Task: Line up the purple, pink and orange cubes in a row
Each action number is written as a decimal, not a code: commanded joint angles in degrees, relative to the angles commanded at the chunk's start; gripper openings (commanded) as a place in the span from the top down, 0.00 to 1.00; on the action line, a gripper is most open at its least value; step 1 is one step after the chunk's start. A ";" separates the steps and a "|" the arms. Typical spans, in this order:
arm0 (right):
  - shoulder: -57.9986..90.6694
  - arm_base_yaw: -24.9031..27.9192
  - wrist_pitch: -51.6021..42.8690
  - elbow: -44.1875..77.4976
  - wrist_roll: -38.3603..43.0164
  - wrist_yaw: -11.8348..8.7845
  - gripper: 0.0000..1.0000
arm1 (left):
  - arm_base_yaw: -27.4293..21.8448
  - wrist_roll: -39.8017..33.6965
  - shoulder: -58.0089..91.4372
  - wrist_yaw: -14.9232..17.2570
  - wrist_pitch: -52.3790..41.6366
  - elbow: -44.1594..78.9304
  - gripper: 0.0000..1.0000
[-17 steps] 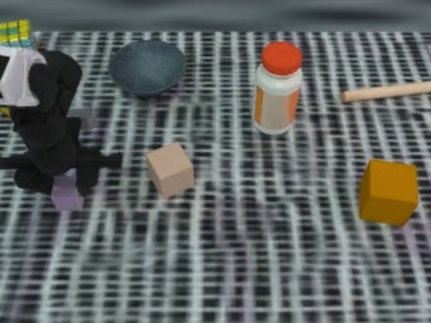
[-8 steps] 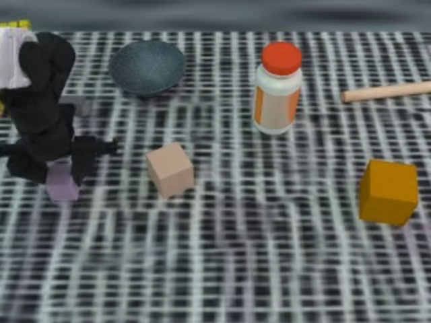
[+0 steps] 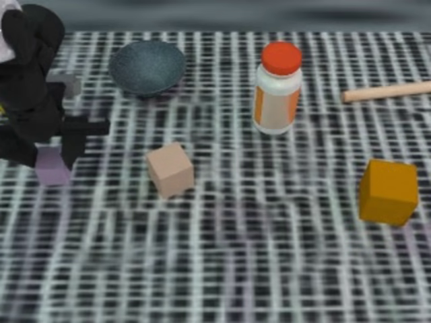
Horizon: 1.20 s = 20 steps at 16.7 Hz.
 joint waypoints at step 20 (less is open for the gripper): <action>0.00 0.00 0.00 0.00 0.00 0.00 0.00 | -44.40 -42.85 30.34 -0.77 -24.85 54.93 1.00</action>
